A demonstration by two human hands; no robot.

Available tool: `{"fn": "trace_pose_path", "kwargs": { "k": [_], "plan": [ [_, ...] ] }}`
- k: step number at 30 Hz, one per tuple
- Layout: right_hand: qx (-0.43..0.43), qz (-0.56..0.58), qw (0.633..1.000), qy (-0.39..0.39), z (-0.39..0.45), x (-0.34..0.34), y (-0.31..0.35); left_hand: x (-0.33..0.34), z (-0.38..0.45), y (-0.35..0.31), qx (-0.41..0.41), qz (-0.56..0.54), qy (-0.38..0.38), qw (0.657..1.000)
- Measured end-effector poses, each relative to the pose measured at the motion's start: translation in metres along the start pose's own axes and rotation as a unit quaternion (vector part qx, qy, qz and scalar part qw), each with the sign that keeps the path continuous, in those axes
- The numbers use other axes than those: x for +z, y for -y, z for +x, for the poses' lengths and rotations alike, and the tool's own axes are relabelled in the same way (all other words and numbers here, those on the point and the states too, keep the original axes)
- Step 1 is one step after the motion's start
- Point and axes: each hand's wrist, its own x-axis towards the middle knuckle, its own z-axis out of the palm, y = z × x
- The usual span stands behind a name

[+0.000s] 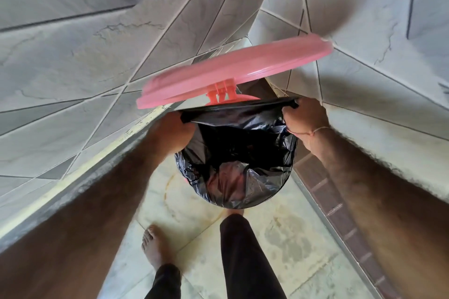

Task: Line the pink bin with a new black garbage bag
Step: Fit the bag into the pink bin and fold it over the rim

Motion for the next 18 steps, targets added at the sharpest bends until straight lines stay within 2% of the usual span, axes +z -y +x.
{"fn": "trace_pose_path", "kwargs": {
  "k": [4,6,9,12,16,18],
  "plan": [
    [-0.047,0.089,0.995,0.011,0.003,0.017,0.027,0.013,0.005,-0.018,-0.034,-0.093,-0.015,0.995],
    [-0.092,0.064,0.994,0.019,0.008,0.02,0.027,0.017,0.006,-0.022,-0.051,-0.13,-0.032,0.99],
    [-0.137,0.012,0.989,0.046,0.015,0.02,0.015,0.021,0.011,-0.018,-0.053,-0.118,-0.069,0.989],
    [-0.105,0.009,0.993,0.057,0.023,0.021,-0.005,0.024,0.011,-0.011,-0.069,-0.155,-0.051,0.984],
    [-0.05,0.078,0.994,0.051,0.026,0.026,-0.028,0.029,0.013,0.004,-0.107,-0.232,-0.007,0.967],
    [0.014,0.134,0.99,0.043,0.019,0.025,-0.037,0.029,0.013,0.008,-0.115,-0.253,0.011,0.961]
  ]
}}
